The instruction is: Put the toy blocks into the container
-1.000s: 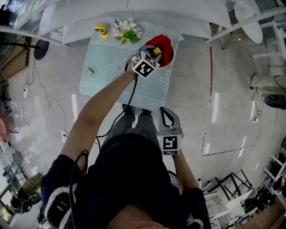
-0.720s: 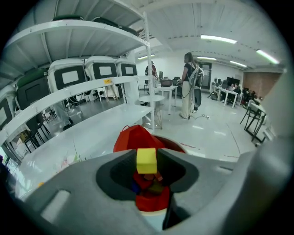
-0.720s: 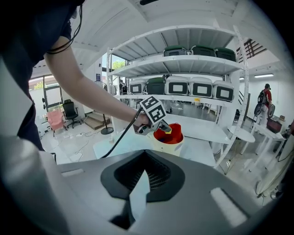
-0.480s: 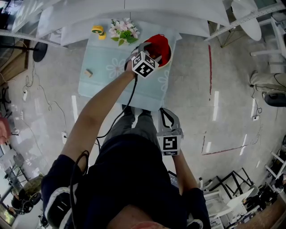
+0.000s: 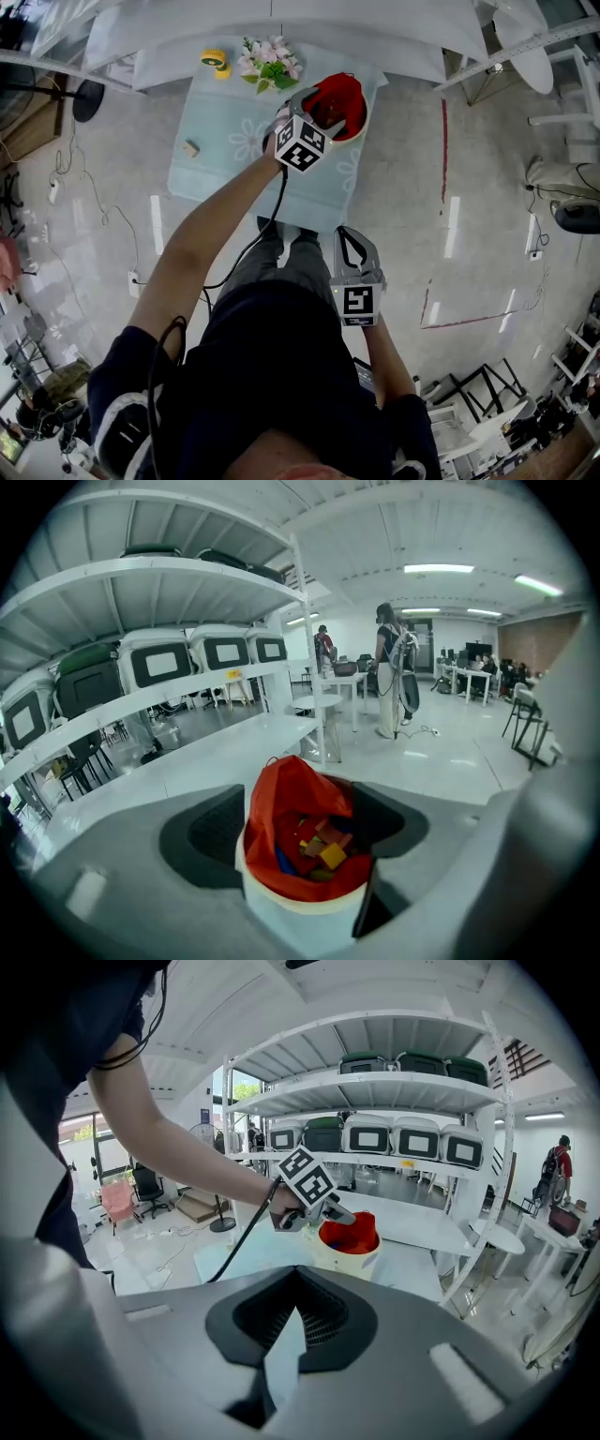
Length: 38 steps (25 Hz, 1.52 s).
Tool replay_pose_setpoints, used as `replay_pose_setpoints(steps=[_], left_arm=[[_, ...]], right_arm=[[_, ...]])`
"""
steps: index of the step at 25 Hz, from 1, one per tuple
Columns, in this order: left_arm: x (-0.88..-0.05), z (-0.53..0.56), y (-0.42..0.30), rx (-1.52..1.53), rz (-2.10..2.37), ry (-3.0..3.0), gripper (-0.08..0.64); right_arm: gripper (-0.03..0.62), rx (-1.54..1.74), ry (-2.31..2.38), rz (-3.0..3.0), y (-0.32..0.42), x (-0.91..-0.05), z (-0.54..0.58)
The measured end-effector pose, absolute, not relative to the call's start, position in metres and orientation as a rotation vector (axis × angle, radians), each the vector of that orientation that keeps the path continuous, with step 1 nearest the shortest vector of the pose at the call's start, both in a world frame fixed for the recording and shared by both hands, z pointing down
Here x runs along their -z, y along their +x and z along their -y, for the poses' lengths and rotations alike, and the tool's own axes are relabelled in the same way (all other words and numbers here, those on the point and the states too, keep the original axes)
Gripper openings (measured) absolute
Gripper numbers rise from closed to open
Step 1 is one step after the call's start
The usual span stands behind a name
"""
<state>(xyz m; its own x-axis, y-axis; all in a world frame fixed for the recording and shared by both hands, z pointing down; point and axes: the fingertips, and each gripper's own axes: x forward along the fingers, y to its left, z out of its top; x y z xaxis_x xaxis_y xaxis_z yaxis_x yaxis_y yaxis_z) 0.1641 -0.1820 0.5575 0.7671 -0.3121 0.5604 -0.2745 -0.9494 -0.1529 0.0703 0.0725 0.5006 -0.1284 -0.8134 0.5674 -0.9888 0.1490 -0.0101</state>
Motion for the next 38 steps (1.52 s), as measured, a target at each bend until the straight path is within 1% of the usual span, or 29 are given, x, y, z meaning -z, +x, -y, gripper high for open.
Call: replay_pose_setpoints(steps=[4,7,15,29,38], left_arm=[[-0.54,0.185,0.14,0.867,-0.566,-2.913,0.373],[-0.529,0.192,0.111,0.829,-0.666,-2.92,0.393],[-0.535,0.209,0.016,0.868,-0.932,-2.894,0.4],[-0.6,0.251,-0.165,1.056,-1.536,-2.717,0.4],[-0.663,0.257,-0.231,1.207,-1.765,-2.629,0.4]], right_arm=[[0.0,-0.534,1.696,2.022,0.067,-0.499,-0.069],[0.0,-0.525,1.666,2.034,0.062,-0.501,-0.066],[0.0,-0.506,1.584,2.082,0.041,-0.503,-0.054],[0.0,-0.465,1.449,2.128,0.009,-0.502,-0.035],[0.0,-0.476,1.392,2.12,-0.001,-0.51,-0.031]])
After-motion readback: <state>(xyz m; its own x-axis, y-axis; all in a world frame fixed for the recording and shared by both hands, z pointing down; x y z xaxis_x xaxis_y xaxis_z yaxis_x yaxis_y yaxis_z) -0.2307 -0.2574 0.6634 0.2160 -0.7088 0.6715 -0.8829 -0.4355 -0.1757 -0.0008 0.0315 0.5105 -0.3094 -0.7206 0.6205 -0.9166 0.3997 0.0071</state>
